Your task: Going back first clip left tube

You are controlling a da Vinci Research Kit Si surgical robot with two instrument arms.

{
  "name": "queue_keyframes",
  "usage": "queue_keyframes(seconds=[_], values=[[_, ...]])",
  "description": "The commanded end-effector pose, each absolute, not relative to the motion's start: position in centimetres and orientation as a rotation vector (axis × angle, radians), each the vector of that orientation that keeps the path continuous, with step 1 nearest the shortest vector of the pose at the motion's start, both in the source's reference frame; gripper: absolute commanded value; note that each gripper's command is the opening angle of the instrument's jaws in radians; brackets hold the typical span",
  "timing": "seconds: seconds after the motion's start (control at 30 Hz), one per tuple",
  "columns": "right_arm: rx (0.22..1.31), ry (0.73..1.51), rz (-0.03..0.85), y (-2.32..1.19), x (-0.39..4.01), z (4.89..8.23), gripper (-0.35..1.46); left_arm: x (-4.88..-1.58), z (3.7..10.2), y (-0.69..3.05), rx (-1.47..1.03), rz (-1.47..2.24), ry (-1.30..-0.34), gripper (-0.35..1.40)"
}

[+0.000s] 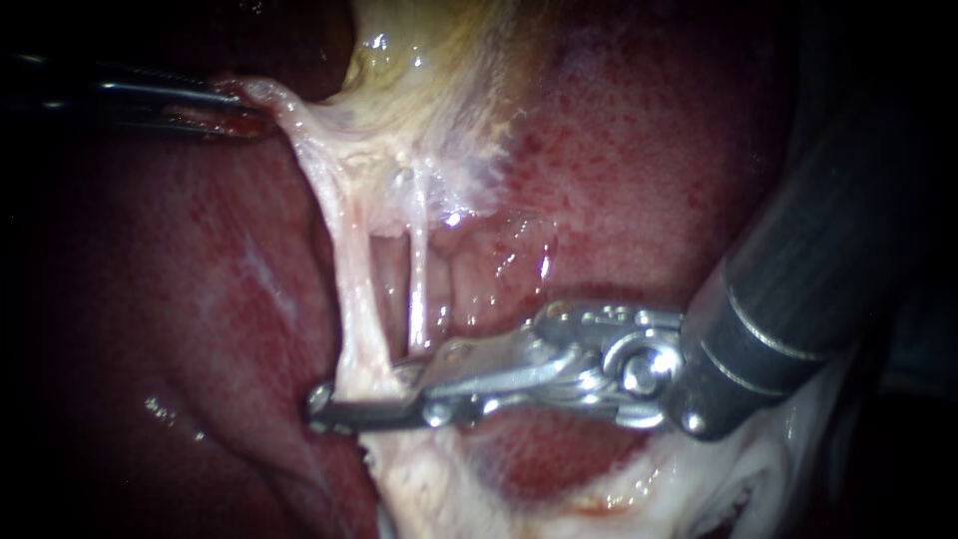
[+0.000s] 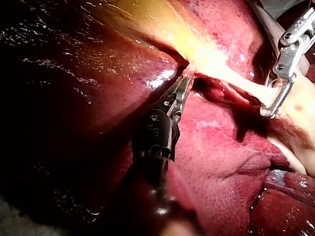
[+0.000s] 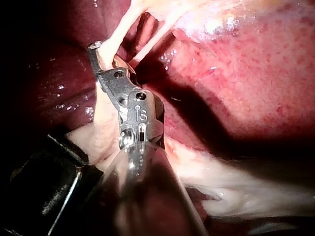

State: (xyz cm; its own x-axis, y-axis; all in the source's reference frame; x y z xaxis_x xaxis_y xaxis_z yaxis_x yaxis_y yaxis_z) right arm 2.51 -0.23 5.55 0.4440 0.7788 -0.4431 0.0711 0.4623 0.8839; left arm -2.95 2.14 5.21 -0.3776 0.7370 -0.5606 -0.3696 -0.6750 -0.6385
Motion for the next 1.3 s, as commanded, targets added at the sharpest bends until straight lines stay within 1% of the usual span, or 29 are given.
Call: queue_keyframes(seconds=[0.03,0.1,0.13,0.17,0.2,0.27,0.3,0.37,0.5,0.6,0.77,0.8,0.97,1.03,1.17,1.23,1.3], values=[[1.008,1.031,0.547,-0.23,2.51,5.56,-0.35,-2.95,5.21,2.14,-1.140,2.086,-0.543,-0.35],[1.010,1.031,0.545,-0.23,2.52,5.57,-0.34,-2.95,5.21,2.14,-1.139,2.086,-0.543,-0.35],[1.010,1.031,0.546,-0.23,2.53,5.57,-0.16,-2.95,5.21,2.14,-1.139,2.086,-0.543,-0.35],[0.986,1.047,0.519,-0.23,2.55,5.59,0.08,-2.95,5.21,2.14,-1.139,2.086,-0.543,-0.35],[0.972,1.051,0.522,-0.23,2.56,5.61,0.21,-2.95,5.21,2.14,-1.139,2.086,-0.543,-0.35],[0.941,1.060,0.531,-0.22,2.60,5.65,0.40,-2.95,5.21,2.14,-1.139,2.086,-0.543,-0.35],[0.934,1.063,0.530,-0.21,2.62,5.67,0.42,-2.95,5.20,2.14,-1.139,2.086,-0.543,-0.35],[0.909,1.075,0.512,-0.19,2.63,5.72,0.45,-2.95,5.20,2.14,-1.139,2.086,-0.543,-0.35],[0.816,1.109,0.498,-0.11,2.62,5.86,0.49,-2.95,5.20,2.14,-1.139,2.086,-0.543,-0.35],[0.767,1.111,0.484,-0.04,2.56,5.99,0.49,-2.95,5.20,2.13,-1.139,2.085,-0.542,-0.35],[0.643,1.122,0.444,0.04,2.42,6.12,0.49,-2.95,5.19,2.13,-1.139,2.085,-0.542,-0.35],[0.602,1.129,0.433,0.04,2.39,6.12,0.49,-2.95,5.20,2.13,-1.139,2.085,-0.542,-0.35],[0.502,1.143,0.388,0.04,2.21,6.03,0.49,-2.95,5.19,2.13,-1.139,2.085,-0.542,-0.35],[0.461,1.153,0.344,0.06,2.10,5.97,0.50,-2.95,5.19,2.13,-1.139,2.085,-0.542,-0.35],[0.424,1.160,0.308,0.09,1.83,5.86,0.50,-2.94,5.19,2.13,-1.139,2.086,-0.543,-0.35],[0.396,1.162,0.278,0.06,1.65,5.84,0.50,-2.94,5.19,2.13,-1.139,2.086,-0.543,-0.35],[0.381,1.162,0.269,0.03,1.49,5.82,0.50,-2.94,5.19,2.13,-1.139,2.086,-0.543,-0.35]])
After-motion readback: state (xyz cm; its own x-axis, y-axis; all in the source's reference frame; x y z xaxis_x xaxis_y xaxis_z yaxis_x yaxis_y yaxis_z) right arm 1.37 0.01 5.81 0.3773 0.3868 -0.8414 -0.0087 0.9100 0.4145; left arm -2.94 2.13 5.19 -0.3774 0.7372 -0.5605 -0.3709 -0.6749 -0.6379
